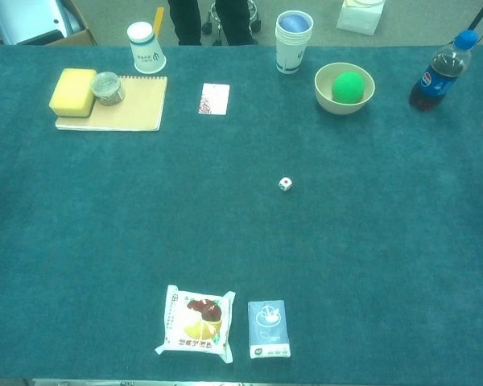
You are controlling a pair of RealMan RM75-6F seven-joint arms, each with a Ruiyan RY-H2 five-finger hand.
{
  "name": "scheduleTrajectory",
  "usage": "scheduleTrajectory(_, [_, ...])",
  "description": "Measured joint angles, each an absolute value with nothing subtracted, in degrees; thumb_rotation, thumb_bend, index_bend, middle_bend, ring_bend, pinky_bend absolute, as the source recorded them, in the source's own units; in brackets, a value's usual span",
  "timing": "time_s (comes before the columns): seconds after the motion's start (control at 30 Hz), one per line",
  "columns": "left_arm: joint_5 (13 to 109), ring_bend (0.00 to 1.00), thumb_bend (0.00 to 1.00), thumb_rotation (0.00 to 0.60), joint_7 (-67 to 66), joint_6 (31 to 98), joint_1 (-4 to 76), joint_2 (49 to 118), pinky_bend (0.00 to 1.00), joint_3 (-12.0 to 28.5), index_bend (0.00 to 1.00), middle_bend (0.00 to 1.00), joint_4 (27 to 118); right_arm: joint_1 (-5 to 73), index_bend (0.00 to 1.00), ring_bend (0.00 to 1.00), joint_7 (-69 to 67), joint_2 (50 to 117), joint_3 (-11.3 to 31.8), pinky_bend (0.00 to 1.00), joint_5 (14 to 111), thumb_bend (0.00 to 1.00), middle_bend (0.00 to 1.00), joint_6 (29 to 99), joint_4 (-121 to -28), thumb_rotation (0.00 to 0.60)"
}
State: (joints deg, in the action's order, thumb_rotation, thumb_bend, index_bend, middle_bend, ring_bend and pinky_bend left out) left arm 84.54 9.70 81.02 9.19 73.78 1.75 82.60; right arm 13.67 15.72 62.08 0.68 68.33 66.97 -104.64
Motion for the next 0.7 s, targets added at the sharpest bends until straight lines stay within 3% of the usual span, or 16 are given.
scheduleTrajectory(0.2, [84.74, 0.35, 0.18, 0.6, 9.75, 81.23, 8.86, 73.88, 0.61, 1.6, 0.36, 0.34, 82.4, 14.67, 0.16, 0.26, 16.48, 62.0, 1.19, 0.45, 69.84, 0.06, 0.4, 66.79, -105.05, 0.6])
scheduleTrajectory(0.4, [84.99, 0.35, 0.18, 0.6, 10.74, 80.73, 9.06, 74.23, 0.61, 1.62, 0.36, 0.34, 81.19, 17.02, 0.16, 0.43, 18.04, 60.49, 1.57, 0.55, 68.15, 0.16, 0.55, 62.67, -106.65, 0.6])
scheduleTrajectory(0.5, [84.94, 0.35, 0.18, 0.6, 11.18, 80.76, 8.96, 74.47, 0.61, 1.63, 0.36, 0.34, 80.69, 19.8, 0.16, 0.5, 19.44, 58.68, 2.09, 0.67, 65.21, 0.23, 0.61, 58.06, -108.08, 0.6])
scheduleTrajectory(0.6, [84.87, 0.35, 0.18, 0.6, 11.73, 80.59, 8.85, 74.84, 0.61, 1.55, 0.36, 0.34, 80.0, 23.56, 0.16, 0.58, 21.68, 57.64, 3.06, 0.79, 62.14, 0.4, 0.7, 54.57, -108.89, 0.6])
scheduleTrajectory(0.7, [84.86, 0.35, 0.18, 0.6, 12.24, 80.27, 8.89, 75.19, 0.61, 1.5, 0.36, 0.34, 79.43, 27.03, 0.16, 0.73, 23.63, 57.46, 4.13, 0.97, 59.31, 0.78, 0.86, 51.87, -109.06, 0.6])
